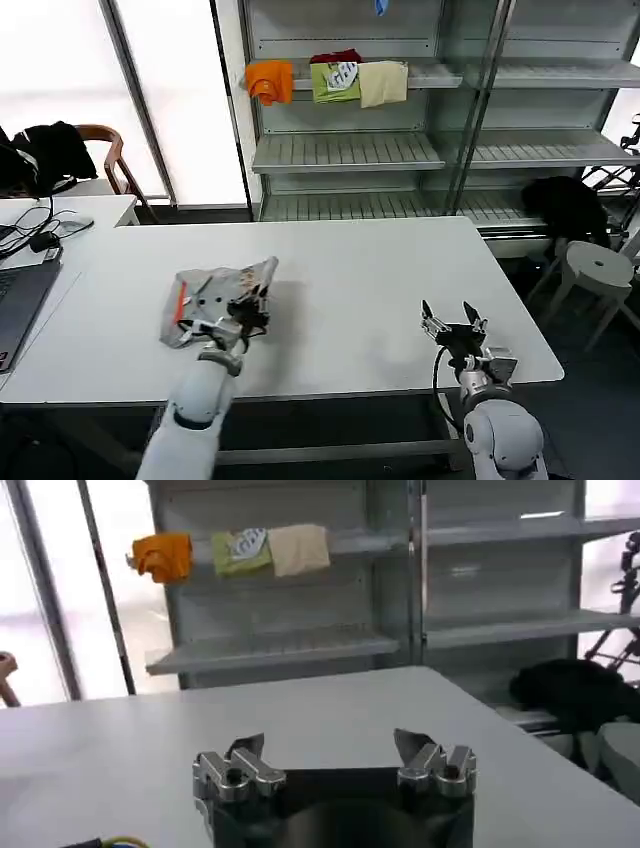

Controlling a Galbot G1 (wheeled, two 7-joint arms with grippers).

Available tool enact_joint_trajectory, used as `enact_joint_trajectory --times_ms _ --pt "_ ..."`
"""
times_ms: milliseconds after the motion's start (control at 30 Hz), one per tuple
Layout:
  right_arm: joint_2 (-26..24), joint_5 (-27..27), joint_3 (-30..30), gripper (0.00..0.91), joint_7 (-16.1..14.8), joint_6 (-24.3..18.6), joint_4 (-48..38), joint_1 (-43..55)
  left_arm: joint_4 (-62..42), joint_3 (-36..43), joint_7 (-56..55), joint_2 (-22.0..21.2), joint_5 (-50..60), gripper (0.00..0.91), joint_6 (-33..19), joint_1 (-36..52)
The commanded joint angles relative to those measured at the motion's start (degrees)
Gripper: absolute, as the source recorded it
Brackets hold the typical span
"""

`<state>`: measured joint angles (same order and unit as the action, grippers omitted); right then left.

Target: Fold and organize the clothes.

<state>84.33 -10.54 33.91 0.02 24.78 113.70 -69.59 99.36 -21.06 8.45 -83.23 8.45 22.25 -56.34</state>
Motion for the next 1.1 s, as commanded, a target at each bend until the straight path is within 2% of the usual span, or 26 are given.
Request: enact_joint_trajectory --times_ms 33,133,200,267,433,600,733,833,900,967,1033,1067,1100 --pt "1.0 1.7 -3.3 0.907 -0.6 0.1 -2.9 1.0 -2.9 12.2 -7.5 -10.8 -2.9 0.907 7.6 6.4" --pt "2.2 1.0 -6.7 0.907 -0.4 -1.6 -4.1 2.1 3.1 12.8 -9.1 -9.1 -5.0 0.907 10.5 4.9" --pt "3.4 -0.5 -9.4 0.907 -0.8 -1.1 -4.4 3.0 8.0 12.8 -10.1 -7.4 -7.0 0.907 10.8 4.3" --pt "5.1 -3.2 -12.5 0.907 -0.7 2.1 -5.3 5.6 11.9 12.5 -10.8 -5.7 -8.8 0.907 10.9 3.8" --pt "9.3 -8.0 -17.0 0.907 -0.3 4.9 -12.2 11.7 19.5 8.8 -10.6 -0.7 -11.0 0.907 10.8 3.4" --pt "10.7 -16.0 -18.6 0.907 2.4 7.9 -18.1 15.5 19.3 -0.6 -9.5 3.4 -12.7 0.907 10.8 1.8" --pt "10.7 -21.5 -20.3 0.907 4.0 7.6 -21.2 17.0 18.1 -7.0 -9.3 6.5 -15.2 0.907 10.7 -1.1" --pt "10.7 -22.8 -20.8 0.907 3.3 8.0 -22.0 17.0 17.4 -10.1 -9.1 8.3 -16.6 0.907 9.7 -4.0" --pt "10.7 -22.9 -20.8 0.816 2.0 8.3 -22.4 17.0 16.9 -11.3 -8.8 8.6 -16.8 0.907 9.0 -5.9" --pt "10.7 -22.9 -21.3 0.796 1.9 8.3 -22.7 17.0 16.8 -11.9 -8.7 8.5 -17.5 0.907 8.7 -6.9" --pt "10.7 -23.0 -21.7 0.544 2.7 8.3 -22.9 17.0 16.9 -12.2 -8.7 8.2 -17.6 0.907 8.6 -7.5" --pt "10.7 -23.0 -21.7 0.252 2.7 8.3 -22.8 16.8 16.9 -12.3 -8.7 8.0 -17.6 0.907 8.6 -7.7" --pt "10.7 -23.0 -21.6 0.000 2.9 8.3 -22.5 16.5 16.9 -12.3 -8.7 7.9 -17.6 0.907 8.7 -7.7"
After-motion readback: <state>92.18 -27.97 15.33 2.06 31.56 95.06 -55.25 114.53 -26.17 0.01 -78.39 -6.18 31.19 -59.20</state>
